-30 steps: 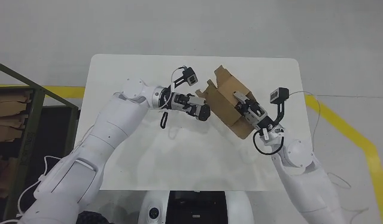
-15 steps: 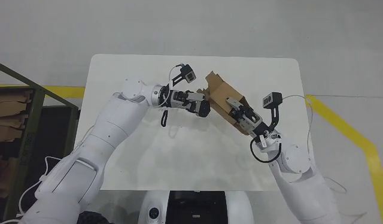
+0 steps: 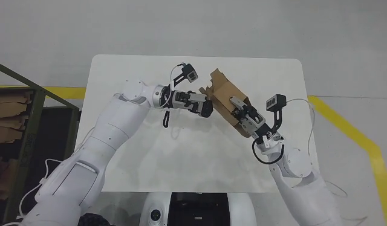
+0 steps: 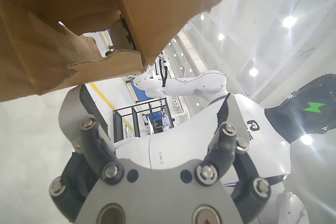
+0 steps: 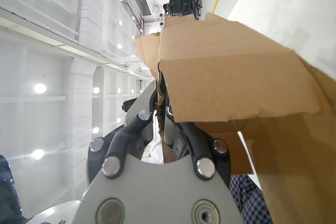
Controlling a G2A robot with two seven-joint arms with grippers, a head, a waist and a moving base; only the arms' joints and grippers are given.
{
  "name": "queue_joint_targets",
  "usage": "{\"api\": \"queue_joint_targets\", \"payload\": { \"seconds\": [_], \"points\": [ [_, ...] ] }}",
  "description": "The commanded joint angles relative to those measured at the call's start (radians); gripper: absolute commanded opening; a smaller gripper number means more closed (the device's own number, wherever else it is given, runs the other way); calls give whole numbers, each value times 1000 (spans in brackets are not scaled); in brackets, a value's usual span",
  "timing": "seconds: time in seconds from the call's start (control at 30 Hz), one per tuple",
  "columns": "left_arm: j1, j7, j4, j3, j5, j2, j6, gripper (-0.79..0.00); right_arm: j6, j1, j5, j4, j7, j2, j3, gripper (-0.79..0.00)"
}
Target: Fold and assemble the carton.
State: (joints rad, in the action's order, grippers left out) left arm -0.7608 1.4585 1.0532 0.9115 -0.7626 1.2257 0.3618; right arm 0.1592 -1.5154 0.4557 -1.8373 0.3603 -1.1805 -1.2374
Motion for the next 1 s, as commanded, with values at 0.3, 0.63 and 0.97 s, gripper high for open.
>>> {"api": "queue_joint_targets", "payload": {
  "seconds": [0.3, 0.63, 0.97],
  "points": [
    [-4, 0, -4, -8, 6, 4, 0, 0, 7, -5, -12, -14, -22, -6, 1, -785],
    [4, -9, -21, -7, 11, 7, 9, 0, -11, -28, -18, -42, -11, -9, 7, -785],
    [3, -11, -12, 4, 13, 5, 10, 0, -23, -38, -40, -51, -3, -12, 29, -785]
  ]
}}
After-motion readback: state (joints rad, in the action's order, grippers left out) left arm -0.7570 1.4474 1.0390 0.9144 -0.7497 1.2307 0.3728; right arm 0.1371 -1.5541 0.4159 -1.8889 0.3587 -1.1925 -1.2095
